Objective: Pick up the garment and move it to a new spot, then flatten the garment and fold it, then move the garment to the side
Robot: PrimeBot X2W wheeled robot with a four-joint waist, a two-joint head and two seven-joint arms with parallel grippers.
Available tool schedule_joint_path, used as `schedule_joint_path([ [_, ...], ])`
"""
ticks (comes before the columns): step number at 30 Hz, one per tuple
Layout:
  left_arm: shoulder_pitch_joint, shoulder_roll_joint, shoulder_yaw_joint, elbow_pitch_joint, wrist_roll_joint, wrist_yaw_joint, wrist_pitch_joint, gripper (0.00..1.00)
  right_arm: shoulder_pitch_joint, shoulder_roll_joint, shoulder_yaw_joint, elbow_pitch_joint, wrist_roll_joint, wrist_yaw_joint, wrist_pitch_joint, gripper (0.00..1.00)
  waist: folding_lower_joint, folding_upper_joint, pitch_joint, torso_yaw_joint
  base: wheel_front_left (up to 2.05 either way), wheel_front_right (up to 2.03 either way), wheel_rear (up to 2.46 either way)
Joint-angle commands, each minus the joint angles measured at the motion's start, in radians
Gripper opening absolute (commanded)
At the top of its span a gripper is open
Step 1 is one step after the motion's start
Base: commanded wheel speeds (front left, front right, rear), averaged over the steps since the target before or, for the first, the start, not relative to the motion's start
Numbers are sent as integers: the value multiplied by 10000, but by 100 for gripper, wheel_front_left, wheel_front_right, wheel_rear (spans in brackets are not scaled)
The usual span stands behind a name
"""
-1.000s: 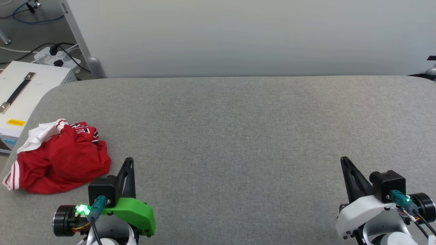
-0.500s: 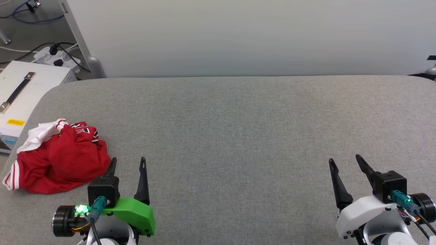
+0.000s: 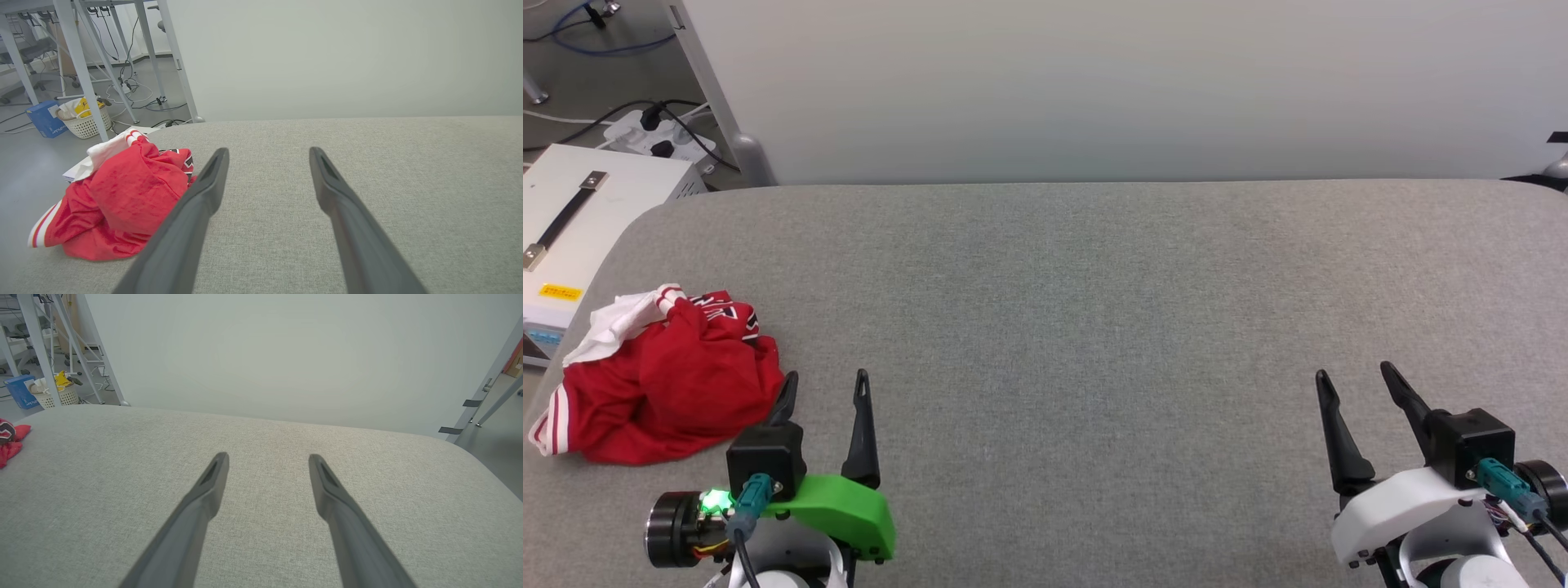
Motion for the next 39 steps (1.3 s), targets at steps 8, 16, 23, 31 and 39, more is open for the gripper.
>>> schedule_joint_path([
  [8,23,-13,-43,-113,-161,117,-243,100,105,-6,-37,-216,347,-2,-240,100,0,0,25,-1,0,0,0],
  [16,29,-16,-63,-165,-237,171,-413,100,158,-7,-76,-376,531,-2,-408,100,0,0,59,-5,0,0,0],
  [23,42,-19,-101,-181,-288,216,-559,100,219,-7,-96,-435,606,-3,-552,100,0,0,74,3,0,0,0],
  [31,74,-23,-178,-174,-312,238,-725,100,280,-8,-122,-525,691,-3,-716,100,0,0,79,10,0,0,0],
  [39,98,-27,-242,-185,-345,259,-932,100,357,-9,-109,-649,747,-4,-920,100,0,0,97,27,0,0,0],
])
